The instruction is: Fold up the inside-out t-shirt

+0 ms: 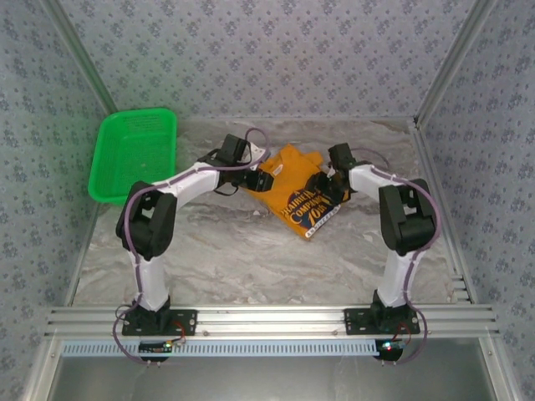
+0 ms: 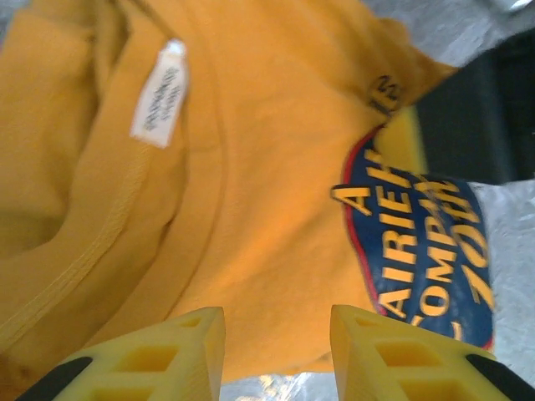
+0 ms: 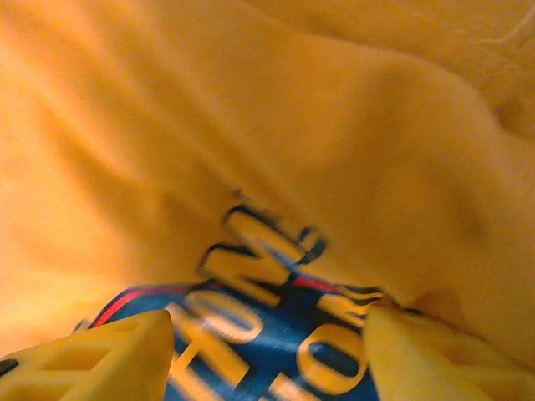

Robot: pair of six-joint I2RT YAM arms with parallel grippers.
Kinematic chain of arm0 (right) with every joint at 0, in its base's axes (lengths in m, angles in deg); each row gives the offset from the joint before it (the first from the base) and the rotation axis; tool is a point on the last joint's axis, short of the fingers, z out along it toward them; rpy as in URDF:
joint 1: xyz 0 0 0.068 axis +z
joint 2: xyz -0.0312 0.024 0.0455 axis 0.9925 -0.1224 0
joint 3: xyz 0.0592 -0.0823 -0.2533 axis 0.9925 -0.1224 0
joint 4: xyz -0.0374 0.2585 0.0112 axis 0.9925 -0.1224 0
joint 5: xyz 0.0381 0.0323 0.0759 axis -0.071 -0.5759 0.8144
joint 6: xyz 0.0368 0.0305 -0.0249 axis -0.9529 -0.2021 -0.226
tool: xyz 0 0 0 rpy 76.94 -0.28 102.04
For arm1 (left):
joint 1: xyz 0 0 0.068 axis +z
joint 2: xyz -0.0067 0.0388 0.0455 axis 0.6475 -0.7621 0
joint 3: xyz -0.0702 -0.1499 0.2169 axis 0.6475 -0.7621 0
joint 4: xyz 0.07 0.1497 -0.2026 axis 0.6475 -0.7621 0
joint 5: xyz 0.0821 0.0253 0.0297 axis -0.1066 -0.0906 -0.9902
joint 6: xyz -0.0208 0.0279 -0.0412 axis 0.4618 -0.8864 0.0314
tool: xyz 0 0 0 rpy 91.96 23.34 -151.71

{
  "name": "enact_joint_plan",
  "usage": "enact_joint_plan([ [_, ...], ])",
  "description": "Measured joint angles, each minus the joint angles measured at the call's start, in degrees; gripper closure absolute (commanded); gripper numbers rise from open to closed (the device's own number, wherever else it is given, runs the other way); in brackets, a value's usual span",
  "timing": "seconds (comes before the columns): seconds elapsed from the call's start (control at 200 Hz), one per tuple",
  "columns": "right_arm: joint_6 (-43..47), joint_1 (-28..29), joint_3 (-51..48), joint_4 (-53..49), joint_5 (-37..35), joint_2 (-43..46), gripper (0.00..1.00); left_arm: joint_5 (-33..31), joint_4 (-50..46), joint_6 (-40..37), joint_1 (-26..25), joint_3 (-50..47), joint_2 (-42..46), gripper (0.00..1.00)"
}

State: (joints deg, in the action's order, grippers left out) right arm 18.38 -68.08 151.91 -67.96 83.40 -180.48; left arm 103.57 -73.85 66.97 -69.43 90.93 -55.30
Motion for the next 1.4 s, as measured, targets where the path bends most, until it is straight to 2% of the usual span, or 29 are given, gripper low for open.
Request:
enact_joint_plan([
  [0.11,-5.84,4.74,-7.32,0.35,-0.48,5.55,0.29,-1.53,-0.76,-0.11,1.05,-1.51,1.14,0.61],
  [0.205,-9.92,12.0,-8.96,-2.49,0.35,8.37,0.27,-3.41,-2.25,-0.04,2.27,-2.43,3.76,0.6],
  [0.275,-10.1,15.58,-8.04,-5.88,1.55,9.03,0.26,-5.18,-4.42,0.55,3.67,-2.56,6.45,0.6],
  [0.35,-5.9,15.04,-5.29,-9.64,0.94,9.9,0.26,-6.93,-6.32,1.88,5.62,-2.56,9.49,0.58],
  [0.41,0.44,12.66,-0.98,-11.85,0.0,10.14,0.25,-8.04,-7.58,2.91,7.04,-2.56,11.41,0.4],
  [0.425,2.99,11.96,0.35,-12.17,-0.13,10.12,0.25,-8.26,-7.85,2.73,7.32,-2.58,11.87,0.28],
  [0.44,4.63,11.3,1.66,-12.39,-0.37,10.1,0.25,-8.52,-8.02,3.39,7.65,-2.64,12.24,0.06],
  [0.45,6.49,10.8,2.67,-12.44,-0.63,9.99,0.25,-8.57,-8.09,3.02,7.85,-2.69,12.57,0.02],
  [0.465,8.81,10.14,4.07,-12.68,-0.72,9.86,0.25,-8.63,-8.11,3.52,8.11,-2.84,12.9,0.0],
  [0.54,19.41,7.26,10.93,-12.81,-2.01,8.46,0.24,-7.39,-9.18,4.94,9.03,-3.3,14.21,0.0],
  [0.65,30.34,3.72,19.63,-12.11,-2.29,2.97,0.24,-0.48,-8.94,8.98,11.63,-4.72,14.34,0.01],
  [0.755,35.76,0.52,25.51,-12.7,0.42,-4.42,0.24,-1.53,-9.86,9.35,13.33,-6.45,14.58,0.0],
  [0.875,40.33,-1.6,30.03,-15.15,3.04,-12.04,0.25,-2.05,-10.38,9.68,12.22,-7.58,15.02,0.0],
  [1.019,44.22,-1.55,33.7,-18.56,6.64,-18.47,0.24,-0.55,-9.01,9.9,10.45,-7.37,13.2,0.01],
  [1.219,47.25,-0.87,36.7,-21.14,10.93,-22.4,0.25,-0.17,-9.51,8.61,8.41,-3.06,1.49,0.03],
  [1.309,48.0,-0.74,38.64,-21.51,11.91,-23.61,0.29,-0.39,-10.47,8.2,8.22,-1.62,-2.38,0.06],
  [1.399,49.05,-0.76,40.85,-22.25,13.14,-25.07,0.39,-0.44,-11.78,8.35,8.17,1.36,-5.92,0.15],
])
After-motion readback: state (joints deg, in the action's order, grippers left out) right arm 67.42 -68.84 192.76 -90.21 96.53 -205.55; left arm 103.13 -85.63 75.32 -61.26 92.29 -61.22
